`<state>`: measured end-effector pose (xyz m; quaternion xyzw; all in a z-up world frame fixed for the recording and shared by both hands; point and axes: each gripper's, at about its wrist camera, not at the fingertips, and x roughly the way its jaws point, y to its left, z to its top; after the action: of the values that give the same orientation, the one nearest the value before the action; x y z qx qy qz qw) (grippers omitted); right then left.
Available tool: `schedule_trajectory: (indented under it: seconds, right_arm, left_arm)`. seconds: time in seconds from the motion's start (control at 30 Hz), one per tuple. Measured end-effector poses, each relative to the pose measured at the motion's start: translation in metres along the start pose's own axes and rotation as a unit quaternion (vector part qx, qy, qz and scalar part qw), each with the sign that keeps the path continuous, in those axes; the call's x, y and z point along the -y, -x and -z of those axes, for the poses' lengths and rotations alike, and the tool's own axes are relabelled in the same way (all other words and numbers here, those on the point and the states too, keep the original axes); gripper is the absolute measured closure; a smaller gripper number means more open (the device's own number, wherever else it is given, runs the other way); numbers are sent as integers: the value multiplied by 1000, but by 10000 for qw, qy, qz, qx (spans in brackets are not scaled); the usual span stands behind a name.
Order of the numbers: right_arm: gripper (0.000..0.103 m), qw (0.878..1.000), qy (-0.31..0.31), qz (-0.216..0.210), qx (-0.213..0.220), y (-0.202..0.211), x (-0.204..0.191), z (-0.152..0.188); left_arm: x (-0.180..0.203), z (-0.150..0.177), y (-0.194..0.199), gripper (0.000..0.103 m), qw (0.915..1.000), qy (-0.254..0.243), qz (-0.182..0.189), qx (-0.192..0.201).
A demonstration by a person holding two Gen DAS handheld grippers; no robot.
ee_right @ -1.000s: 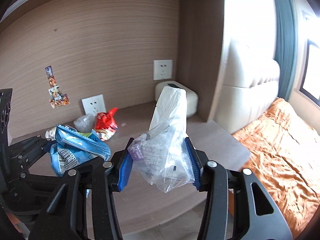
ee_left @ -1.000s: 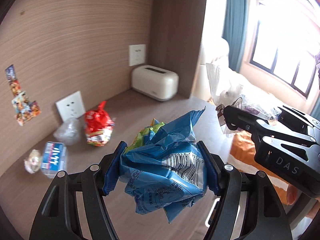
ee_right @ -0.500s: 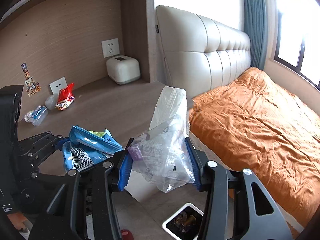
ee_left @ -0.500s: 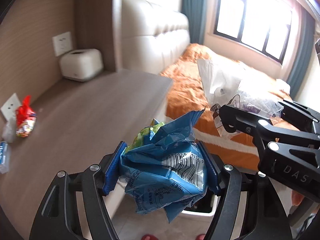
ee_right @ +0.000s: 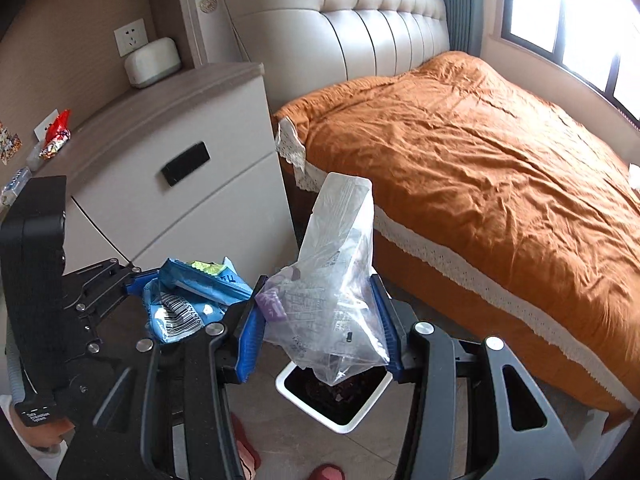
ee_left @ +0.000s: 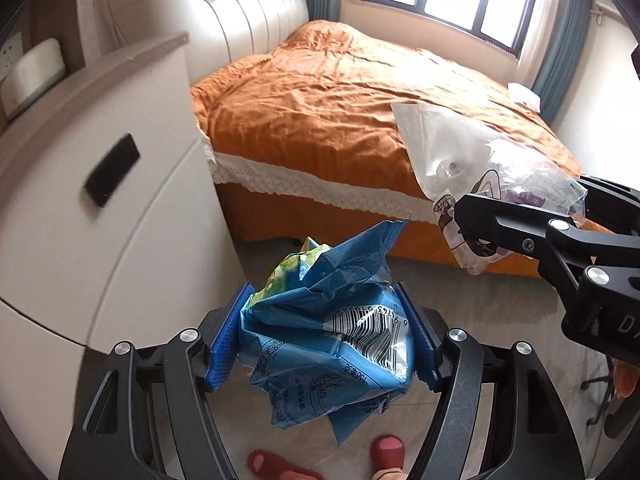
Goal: Collect trash
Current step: 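Carry the blue bag and clear plastic bag over the trash bin with both tools, then open both tools to drop the two bags into the bin, then move both open tools back over the desk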
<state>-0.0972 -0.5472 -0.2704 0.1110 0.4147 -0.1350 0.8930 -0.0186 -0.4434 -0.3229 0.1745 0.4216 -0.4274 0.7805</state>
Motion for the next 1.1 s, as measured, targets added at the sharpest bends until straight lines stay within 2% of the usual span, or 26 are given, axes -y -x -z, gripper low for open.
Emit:
schedule_trajectory:
  seconds: [0.37,0.4,0.43,0.47,0.5,0.53,0.63,0.73,0.87,0.97,1.1]
  right_arm:
    - [53,9982,-202,-68,-554,-138,47,116]
    - [53,9981,-202,-62,-581,-147,50,125]
    - [51,9979,-209,-44,-612,-157,52,134]
    - [42,9977,-250,-11,-629,-169,56,147]
    - [16,9974,-307,-64,-649,-179,59,157]
    - [2,9969,-310,-130,-713,-189,61,167]
    - [4,9968,-129,45,-785,-211,63,189]
    - [4,9969,-124,165,-762,-216,65,200]
    - [4,9968,-102,212,-760,-210,63,197]
    - [4,9972,-71,223,-714,-194,58,184]
    - [4,9981,-26,228,-566,-160,51,157]
  left_arm:
    - [14,91,-157,33,9983,-184,366,-414]
    - [16,98,-168,31,9981,-206,382,-437]
    - [16,107,-180,24,9979,-217,396,-460]
    - [15,116,-191,19,9977,-192,448,-466]
    - [15,121,-201,4,9973,-163,536,-477]
    - [14,129,-210,4,9974,-139,532,-466]
    - [12,144,-229,4,9972,-166,480,-547]
    - [8,152,-231,5,9978,-146,398,-501]
    - [5,152,-219,5,9980,-189,306,-512]
    - [4,142,-201,5,9985,-177,273,-441]
    - [1,119,-157,5,9995,-27,203,-252]
